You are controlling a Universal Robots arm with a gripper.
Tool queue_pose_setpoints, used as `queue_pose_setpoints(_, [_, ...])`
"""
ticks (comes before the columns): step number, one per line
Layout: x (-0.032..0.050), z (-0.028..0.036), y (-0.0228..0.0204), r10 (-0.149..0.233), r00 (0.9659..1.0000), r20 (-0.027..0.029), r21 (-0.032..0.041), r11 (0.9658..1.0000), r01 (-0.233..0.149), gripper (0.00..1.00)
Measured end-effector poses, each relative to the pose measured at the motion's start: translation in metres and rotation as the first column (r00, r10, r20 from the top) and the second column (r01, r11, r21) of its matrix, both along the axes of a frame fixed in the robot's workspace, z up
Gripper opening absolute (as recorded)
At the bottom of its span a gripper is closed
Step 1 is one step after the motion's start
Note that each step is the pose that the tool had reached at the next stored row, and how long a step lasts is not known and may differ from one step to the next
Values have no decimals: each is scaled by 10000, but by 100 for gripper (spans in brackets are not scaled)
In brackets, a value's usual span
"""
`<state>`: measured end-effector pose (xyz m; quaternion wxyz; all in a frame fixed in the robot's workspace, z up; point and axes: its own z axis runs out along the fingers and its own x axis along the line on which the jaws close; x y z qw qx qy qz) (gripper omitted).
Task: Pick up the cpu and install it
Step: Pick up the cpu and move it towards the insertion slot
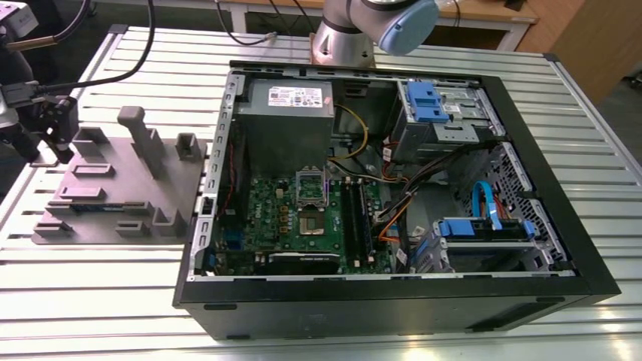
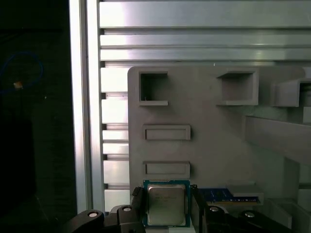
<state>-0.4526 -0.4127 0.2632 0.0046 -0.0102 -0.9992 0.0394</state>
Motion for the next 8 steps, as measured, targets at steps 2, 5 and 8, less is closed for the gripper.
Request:
queue_pose_setpoints(2, [0,0,0,0,10000,0,-11,10000,0,47])
queue_pose_setpoints(5, [0,0,0,0,10000,1,-27,10000,0,47])
queue_pose_setpoints(8, [0,0,0,0,10000,1,-41,10000,0,47])
